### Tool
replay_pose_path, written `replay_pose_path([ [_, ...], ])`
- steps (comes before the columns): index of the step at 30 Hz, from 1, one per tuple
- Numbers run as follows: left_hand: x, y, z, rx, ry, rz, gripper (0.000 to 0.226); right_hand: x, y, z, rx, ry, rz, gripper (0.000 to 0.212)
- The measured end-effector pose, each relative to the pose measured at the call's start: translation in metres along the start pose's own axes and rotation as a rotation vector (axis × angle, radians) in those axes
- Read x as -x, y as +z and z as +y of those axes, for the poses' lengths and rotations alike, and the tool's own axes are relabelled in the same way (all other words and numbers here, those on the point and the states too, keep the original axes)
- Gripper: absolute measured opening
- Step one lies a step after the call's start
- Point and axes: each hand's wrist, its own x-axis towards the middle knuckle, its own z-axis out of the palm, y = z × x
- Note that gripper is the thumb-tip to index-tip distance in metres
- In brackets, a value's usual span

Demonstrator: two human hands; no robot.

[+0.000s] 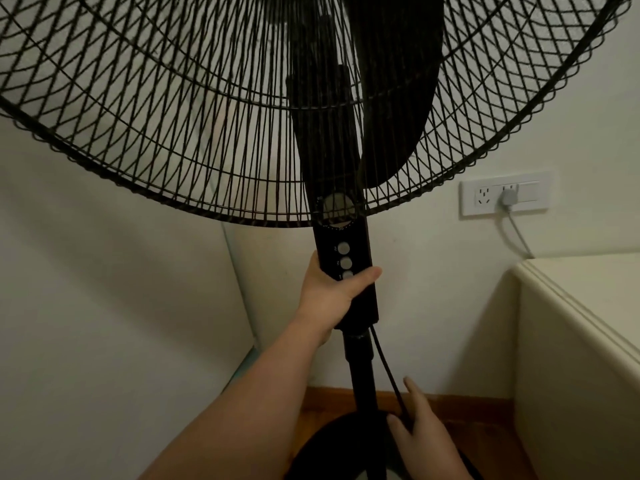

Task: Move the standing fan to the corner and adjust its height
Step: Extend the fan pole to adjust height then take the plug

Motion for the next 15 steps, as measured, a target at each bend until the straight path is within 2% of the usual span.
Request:
replay_pose_path([
  [4, 0.0, 0.0, 0.0, 0.006, 0.002, -0.001, 0.072, -0.001, -0.004, 0.002, 0.056, -0.012, 0.046, 0.039],
  [7, 0.001, 0.001, 0.0, 0.007, 0.001, -0.008, 0.072, 0.001, -0.005, 0.004, 0.097, -0.051, 0.073, 0.041],
  [10, 0.0, 0.0, 0.0, 0.004, 0.006, -0.008, 0.071, 0.004, -0.001, -0.001, 0.146, -0.176, 0.246, 0.041],
  [12, 0.0, 0.0, 0.0, 0.006, 0.013, -0.002, 0.069, 0.005, 0.006, -0.013, 0.086, -0.301, 0.383, 0.035],
  [15, 0.0, 0.003, -0.003, 0.02, 0.017, 0.029, 0.066, 0.004, 0.023, -0.038, -0.039, -0.379, 0.373, 0.038],
])
